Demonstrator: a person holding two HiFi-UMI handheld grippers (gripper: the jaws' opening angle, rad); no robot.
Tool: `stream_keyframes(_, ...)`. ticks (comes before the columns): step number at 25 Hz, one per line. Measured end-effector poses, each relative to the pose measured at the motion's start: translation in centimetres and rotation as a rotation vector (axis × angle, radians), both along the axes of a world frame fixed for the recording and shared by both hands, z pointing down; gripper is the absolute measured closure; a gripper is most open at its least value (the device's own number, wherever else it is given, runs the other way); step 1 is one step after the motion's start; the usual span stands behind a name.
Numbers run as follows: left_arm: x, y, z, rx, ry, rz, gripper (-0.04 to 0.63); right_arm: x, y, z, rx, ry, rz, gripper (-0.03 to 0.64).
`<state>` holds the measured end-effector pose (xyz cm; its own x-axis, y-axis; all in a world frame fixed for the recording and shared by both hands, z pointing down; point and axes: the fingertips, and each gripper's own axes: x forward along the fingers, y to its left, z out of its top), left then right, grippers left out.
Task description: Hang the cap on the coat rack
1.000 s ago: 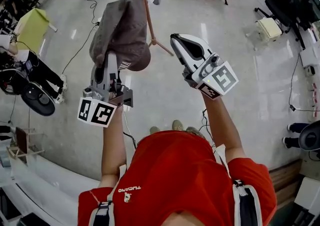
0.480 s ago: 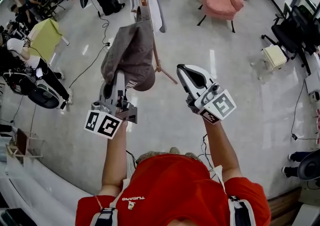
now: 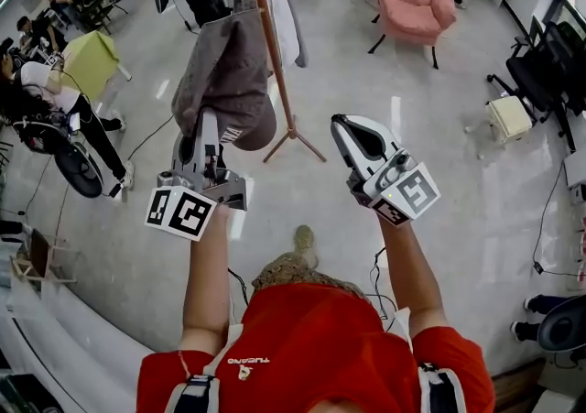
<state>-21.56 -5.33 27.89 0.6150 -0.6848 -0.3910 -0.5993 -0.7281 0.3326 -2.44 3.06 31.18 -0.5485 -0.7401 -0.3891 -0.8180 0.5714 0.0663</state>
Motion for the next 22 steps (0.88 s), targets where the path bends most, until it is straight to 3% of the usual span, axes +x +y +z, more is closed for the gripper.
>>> stream_keyframes(5, 0.9, -4.5, -2.2, 0.02, 0.036, -0.058, 0.58, 1.3, -3.5, 0.3, -0.004, 0.031, -0.016, 0.594)
stream_keyframes(12, 3.6, -15.4, -7.7, 0.068, 0.077, -0.123, 0.58, 4.6, -13.7, -2.5, 0.013, 0.093, -0.035, 0.594)
stream_keyframes(16, 4.4, -18.0, -9.2, 0.113, 0.075, -0.166, 0.58, 5.6, -16.7, -1.6, -0.041, 0.125, -0.063, 0.594)
stream_keyframes(22, 5.7, -24.1, -12.6, 0.145, 0.072, -0.232, 0.58, 7.4, -23.1, -3.7, 0.025, 0.093, -0.093, 0.594)
